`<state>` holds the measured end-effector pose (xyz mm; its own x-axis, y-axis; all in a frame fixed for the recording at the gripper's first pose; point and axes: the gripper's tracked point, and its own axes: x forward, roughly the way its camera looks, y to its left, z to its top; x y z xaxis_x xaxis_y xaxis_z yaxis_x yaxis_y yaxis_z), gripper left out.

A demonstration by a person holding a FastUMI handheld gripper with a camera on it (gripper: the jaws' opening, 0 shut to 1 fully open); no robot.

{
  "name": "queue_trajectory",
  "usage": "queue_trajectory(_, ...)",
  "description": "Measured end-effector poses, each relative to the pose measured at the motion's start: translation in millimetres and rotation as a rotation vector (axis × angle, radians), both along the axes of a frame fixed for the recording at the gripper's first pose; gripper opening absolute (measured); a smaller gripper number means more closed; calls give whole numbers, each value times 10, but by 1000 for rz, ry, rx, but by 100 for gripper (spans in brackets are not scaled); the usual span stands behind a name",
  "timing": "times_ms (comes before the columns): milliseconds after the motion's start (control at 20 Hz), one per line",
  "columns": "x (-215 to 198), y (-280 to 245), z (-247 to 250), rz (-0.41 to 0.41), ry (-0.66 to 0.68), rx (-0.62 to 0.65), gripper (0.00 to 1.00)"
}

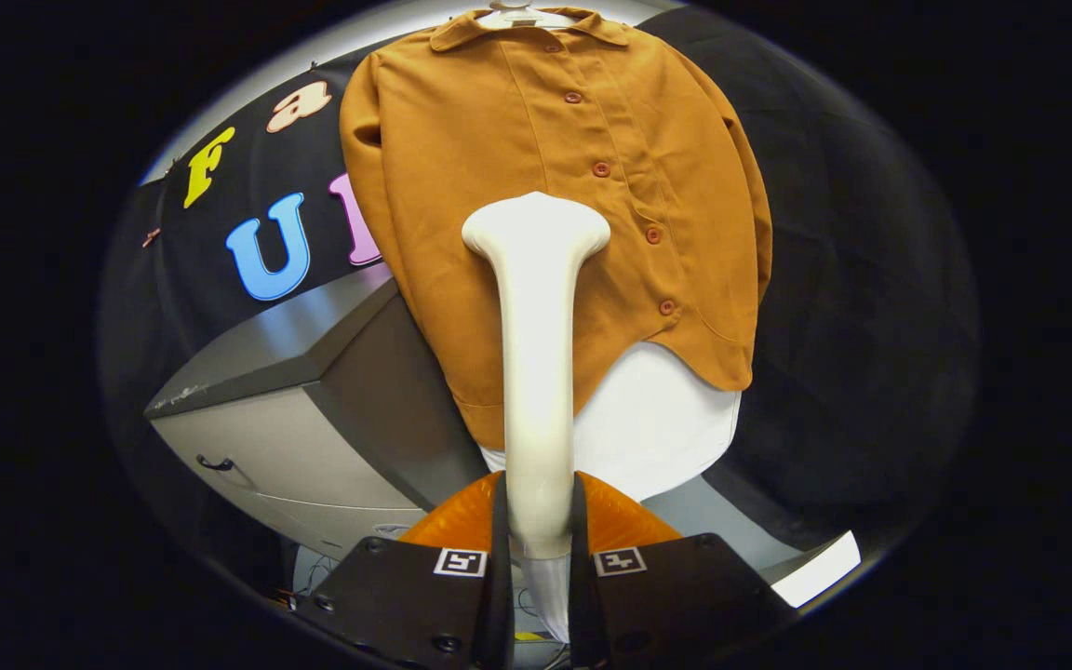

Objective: Iron the clothes twice with a garment steamer, once on the left side and once on the right side.

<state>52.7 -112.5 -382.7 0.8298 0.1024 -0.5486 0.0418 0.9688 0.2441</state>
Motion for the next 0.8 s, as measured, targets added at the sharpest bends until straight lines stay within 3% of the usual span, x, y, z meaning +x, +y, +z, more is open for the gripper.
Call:
queue_trajectory(400,-211,-189,756,-41,-124,26,27)
queue_trajectory(800,-161,-783,2182,-116,-399,-1,27)
